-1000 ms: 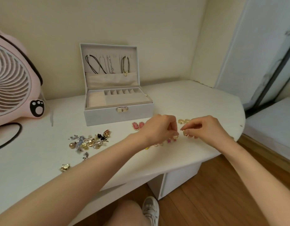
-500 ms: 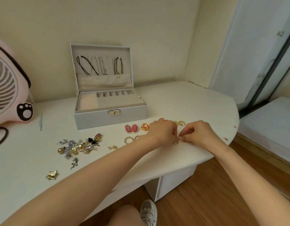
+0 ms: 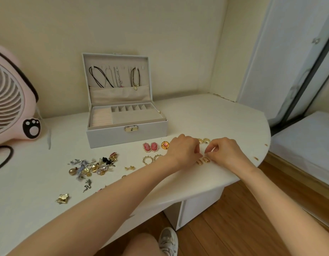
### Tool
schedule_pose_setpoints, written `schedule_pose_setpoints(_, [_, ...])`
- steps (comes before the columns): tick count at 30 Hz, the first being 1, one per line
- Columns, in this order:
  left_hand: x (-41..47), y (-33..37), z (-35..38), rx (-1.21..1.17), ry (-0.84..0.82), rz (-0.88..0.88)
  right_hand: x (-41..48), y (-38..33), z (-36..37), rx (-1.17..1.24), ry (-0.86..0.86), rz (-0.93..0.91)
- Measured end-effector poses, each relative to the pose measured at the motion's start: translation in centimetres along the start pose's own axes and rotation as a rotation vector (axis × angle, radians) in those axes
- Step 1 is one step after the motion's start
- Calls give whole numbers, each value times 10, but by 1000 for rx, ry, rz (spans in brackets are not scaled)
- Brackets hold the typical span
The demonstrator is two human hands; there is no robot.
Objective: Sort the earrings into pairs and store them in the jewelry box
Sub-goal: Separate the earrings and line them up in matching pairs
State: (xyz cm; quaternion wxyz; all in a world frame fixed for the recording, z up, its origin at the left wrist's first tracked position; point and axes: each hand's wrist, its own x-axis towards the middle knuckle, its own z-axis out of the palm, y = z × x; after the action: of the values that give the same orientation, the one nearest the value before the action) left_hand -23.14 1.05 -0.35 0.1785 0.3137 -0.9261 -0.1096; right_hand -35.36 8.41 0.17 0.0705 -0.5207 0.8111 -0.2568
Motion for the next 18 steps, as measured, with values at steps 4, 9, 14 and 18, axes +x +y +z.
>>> schedule_pose_setpoints(4, [-11,-9,-17,-10,113,41,-3,-6,-6,32,75,-35])
schedule_pose_setpoints(9, [-37,-29,-42,-27,159,87,-15,-33,-8,140,76,-111])
schedule_pose_setpoints(14, [-69,-56,-65,-67,134,62,-27,-68,-4,236,47,-200])
schedule_pose_setpoints(18, [-90,-73,-82,-96,136,6,-29,-88,2,249,3,-243])
